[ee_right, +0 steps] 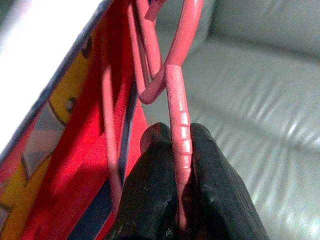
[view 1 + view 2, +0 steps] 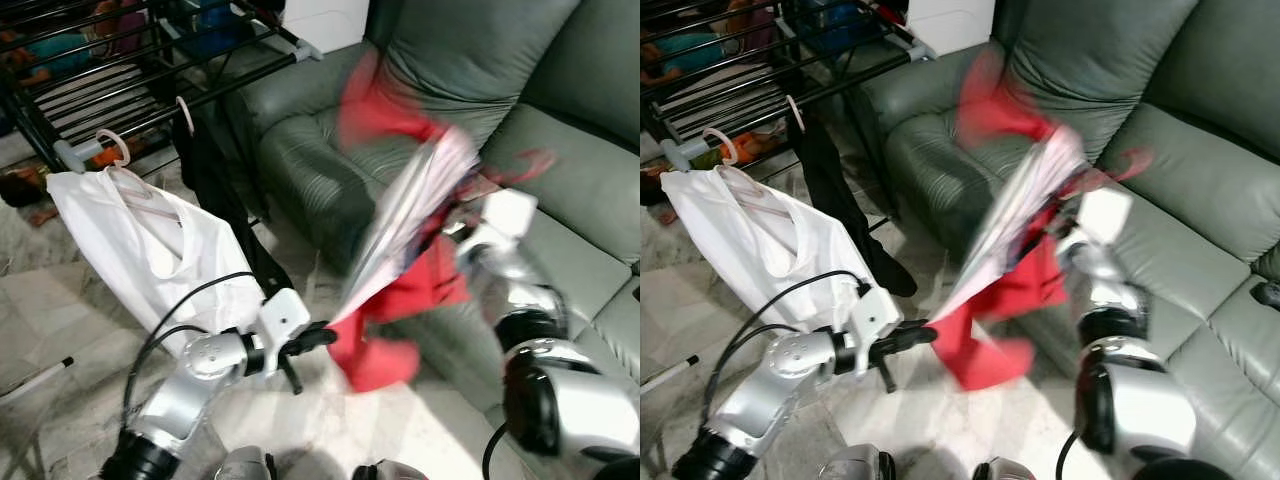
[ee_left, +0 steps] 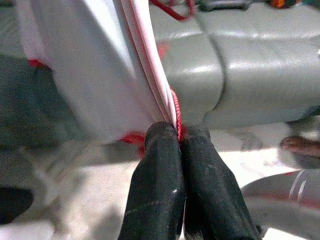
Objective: Hang hanger
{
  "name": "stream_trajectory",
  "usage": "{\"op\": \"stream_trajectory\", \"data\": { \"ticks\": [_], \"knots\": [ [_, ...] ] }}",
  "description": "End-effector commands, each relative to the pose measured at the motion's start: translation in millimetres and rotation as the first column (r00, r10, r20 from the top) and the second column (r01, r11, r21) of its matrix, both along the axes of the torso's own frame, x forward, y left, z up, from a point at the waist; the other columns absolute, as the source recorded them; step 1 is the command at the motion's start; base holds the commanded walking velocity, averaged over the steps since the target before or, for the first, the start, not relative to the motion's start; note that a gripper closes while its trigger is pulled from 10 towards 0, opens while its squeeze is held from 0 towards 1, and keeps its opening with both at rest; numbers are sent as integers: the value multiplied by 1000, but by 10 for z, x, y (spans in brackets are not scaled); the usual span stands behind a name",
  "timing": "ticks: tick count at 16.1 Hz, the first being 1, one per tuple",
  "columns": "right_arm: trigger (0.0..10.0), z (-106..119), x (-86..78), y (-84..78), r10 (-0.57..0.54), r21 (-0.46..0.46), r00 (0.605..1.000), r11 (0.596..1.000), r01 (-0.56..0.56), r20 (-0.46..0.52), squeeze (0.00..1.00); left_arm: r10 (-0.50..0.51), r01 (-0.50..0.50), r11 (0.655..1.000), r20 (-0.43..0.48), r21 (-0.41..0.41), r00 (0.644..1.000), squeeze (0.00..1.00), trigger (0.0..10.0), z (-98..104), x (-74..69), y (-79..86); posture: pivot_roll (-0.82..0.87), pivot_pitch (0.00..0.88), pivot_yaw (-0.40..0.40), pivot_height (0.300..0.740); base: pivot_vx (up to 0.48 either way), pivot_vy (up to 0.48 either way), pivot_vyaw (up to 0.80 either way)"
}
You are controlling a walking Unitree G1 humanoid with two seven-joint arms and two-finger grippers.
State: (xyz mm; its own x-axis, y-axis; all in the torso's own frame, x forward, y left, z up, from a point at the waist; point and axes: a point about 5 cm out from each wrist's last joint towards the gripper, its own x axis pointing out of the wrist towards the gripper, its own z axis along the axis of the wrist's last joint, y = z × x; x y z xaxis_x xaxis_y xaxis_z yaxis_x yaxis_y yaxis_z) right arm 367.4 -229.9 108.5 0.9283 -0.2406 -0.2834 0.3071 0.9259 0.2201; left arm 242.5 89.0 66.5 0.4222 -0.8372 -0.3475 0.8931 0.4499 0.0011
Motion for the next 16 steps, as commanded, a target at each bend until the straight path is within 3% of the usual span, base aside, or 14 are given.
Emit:
{"op": "stream_trajectory", "data": {
  "ticks": [1, 4, 6, 7, 8, 11, 13, 15, 16],
  "knots": [
    [10000, 457, 124, -137, -64, 10, 975, 998, 63, 213, 0, -20, 20, 1000, -10, 9, 1000, 0, 10000, 6, -5, 24, -30, 0, 6, 740, 0, 0, 0],
    [10000, 809, 221, -9, 47, -48, 925, 998, -31, 378, 0, -48, 48, 999, -46, 7, 998, 0, 10000, -23, -72, -9, -26, 0, 6, 740, 0, 0, 0],
    [10000, 993, 247, 181, 160, -154, 872, 983, -99, 463, 0, -10, 11, 999, -17, 39, 1000, 0, 10000, -58, -22, 5, -22, 0, 4, 740, 0, 0, 0],
    [10000, 1087, 235, 313, 225, -201, 828, 970, -139, 514, 0, 34, -35, 997, 14, 72, 999, 549, 10000, -94, 50, 30, -16, 0, 0, 740, 0, 0, 0],
    [10000, 1112, 227, 387, 254, -227, 812, 962, -154, 525, 0, 46, -47, 997, 13, 65, 999, 1000, 10000, -108, 73, 31, -16, 0, -1, 740, 0, 0, 0],
    [10000, 1159, 153, 631, 399, -318, 724, 913, -256, 562, 0, 83, -84, 995, 9, 59, 996, 1000, 10000, -149, 171, 49, -25, 0, 1, 740, 0, 0, 0],
    [10000, 1075, 51, 736, 492, -396, 683, 865, -310, 540, 0, 132, -133, 990, 24, 43, 991, 1000, 10000, -141, 245, 87, -27, 0, 2, 740, 0, 0, 0],
    [10000, 926, -58, 774, 556, -457, 668, 820, -345, 494, 0, 180, -185, 982, 89, 48, 980, 1000, 10000, -112, 335, 160, -27, 0, 2, 740, 0, 0, 0],
    [10000, 796, -139, 773, 601, -506, 663, 780, -368, 445, 0, 252, -266, 962, 184, 56, 950, 1000, 10000, -10, 463, 281, -32, 0, 1, 740, 0, 0, 0]
  ]
}}
